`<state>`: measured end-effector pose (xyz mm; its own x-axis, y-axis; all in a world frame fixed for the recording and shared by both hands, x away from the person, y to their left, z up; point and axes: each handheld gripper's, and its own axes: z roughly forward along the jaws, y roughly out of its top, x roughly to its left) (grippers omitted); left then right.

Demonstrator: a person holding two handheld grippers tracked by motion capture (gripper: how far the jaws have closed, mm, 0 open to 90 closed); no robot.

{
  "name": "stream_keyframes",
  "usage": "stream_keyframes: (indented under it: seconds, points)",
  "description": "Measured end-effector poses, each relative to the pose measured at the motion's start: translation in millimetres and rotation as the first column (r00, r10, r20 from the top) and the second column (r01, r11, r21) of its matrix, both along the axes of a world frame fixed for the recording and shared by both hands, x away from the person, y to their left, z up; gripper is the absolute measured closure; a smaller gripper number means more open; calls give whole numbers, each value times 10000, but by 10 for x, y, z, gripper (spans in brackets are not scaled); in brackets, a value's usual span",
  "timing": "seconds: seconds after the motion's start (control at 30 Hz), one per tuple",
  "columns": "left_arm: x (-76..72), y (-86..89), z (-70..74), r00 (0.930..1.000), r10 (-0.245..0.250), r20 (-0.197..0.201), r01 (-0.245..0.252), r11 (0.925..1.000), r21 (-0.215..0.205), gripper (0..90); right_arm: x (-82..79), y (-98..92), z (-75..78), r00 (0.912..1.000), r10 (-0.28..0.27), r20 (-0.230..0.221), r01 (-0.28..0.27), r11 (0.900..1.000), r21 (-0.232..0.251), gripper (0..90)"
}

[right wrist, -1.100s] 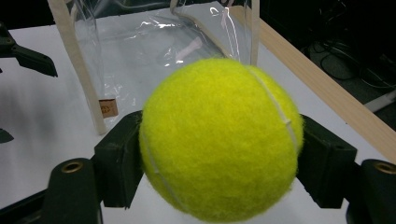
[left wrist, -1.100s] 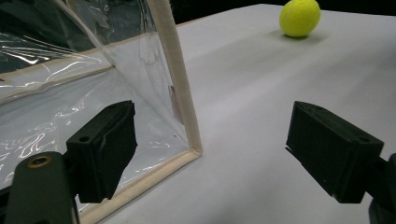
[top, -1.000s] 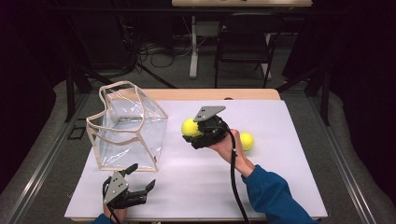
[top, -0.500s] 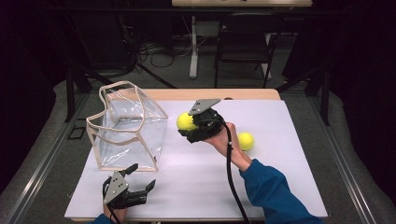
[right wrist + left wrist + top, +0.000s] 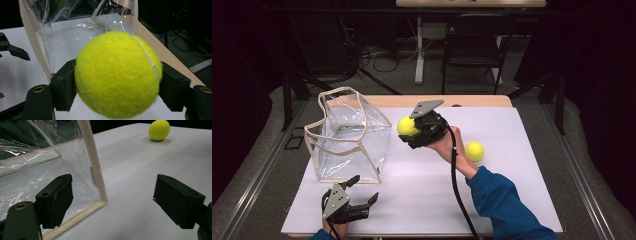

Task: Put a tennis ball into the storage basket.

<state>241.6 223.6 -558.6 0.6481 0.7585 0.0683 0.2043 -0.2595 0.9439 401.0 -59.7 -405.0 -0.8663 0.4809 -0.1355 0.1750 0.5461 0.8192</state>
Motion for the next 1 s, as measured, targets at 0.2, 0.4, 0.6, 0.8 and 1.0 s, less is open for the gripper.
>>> stream_keyframes:
  seconds: [0.2,0.4,0.6,0.8,1.0]
  points:
    - [-2,-4,-2,10000,-22,-19,22,10000,-15,161,27,53,79,9998,114,141,-116,9998,134,258]
    - [2,-3,-3,10000,-16,-19,16,10000,-22,161,67,126,121,9998,176,110,-179,9994,312,259]
    - [-2,0,0,10000,-58,2,58,10000,-9,160,77,201,157,9995,275,168,-279,9993,250,258]
    - [1,-2,-4,10000,-18,-52,18,10000,-10,161,99,259,181,9993,351,149,-355,9990,288,258]
    - [-2,-2,-1,10000,-48,-41,48,10000,14,161,139,279,214,9994,343,87,-347,9986,407,259]
